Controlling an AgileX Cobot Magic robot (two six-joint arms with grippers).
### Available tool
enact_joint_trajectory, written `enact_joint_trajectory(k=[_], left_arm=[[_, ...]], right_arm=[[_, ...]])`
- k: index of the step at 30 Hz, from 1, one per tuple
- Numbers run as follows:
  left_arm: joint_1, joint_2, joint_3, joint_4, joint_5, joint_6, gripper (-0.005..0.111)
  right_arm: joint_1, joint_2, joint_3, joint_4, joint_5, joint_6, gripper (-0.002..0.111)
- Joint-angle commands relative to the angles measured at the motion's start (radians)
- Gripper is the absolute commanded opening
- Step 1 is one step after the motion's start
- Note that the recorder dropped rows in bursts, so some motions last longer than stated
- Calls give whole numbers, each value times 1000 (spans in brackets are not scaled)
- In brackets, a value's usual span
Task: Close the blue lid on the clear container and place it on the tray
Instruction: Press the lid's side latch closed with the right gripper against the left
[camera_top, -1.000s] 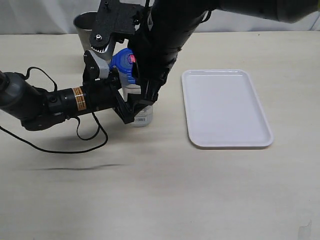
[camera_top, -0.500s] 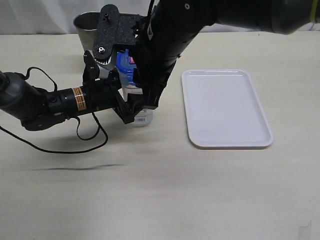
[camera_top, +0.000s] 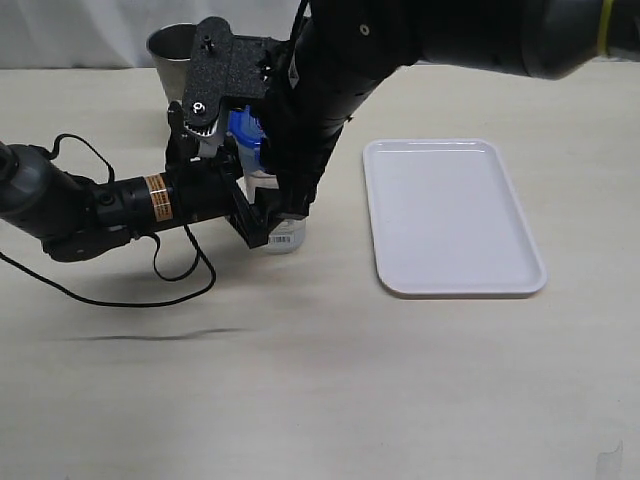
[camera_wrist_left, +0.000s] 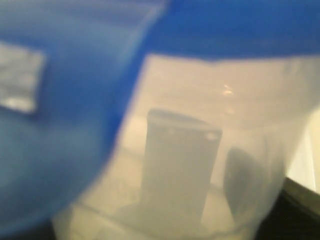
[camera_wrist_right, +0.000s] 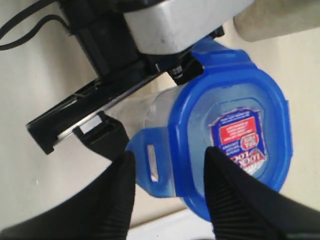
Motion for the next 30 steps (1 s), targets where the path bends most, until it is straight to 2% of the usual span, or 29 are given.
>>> enact_joint_trajectory(k=[1,8,12,30], left_arm=[[0,0,-5,-6,-17,-13,0],[0,0,-5,-4,-13,-13,0],[0,0,-5,-2,-15,-13,0],[0,0,-5,63,-24,-13,0]], right_arm=[[1,47,5,4,-2,-16,42],[1,96,5,-95,83,-40,41],[1,98,5,-94,83,-37,30],[1,176,5,-107,79,-39,29]])
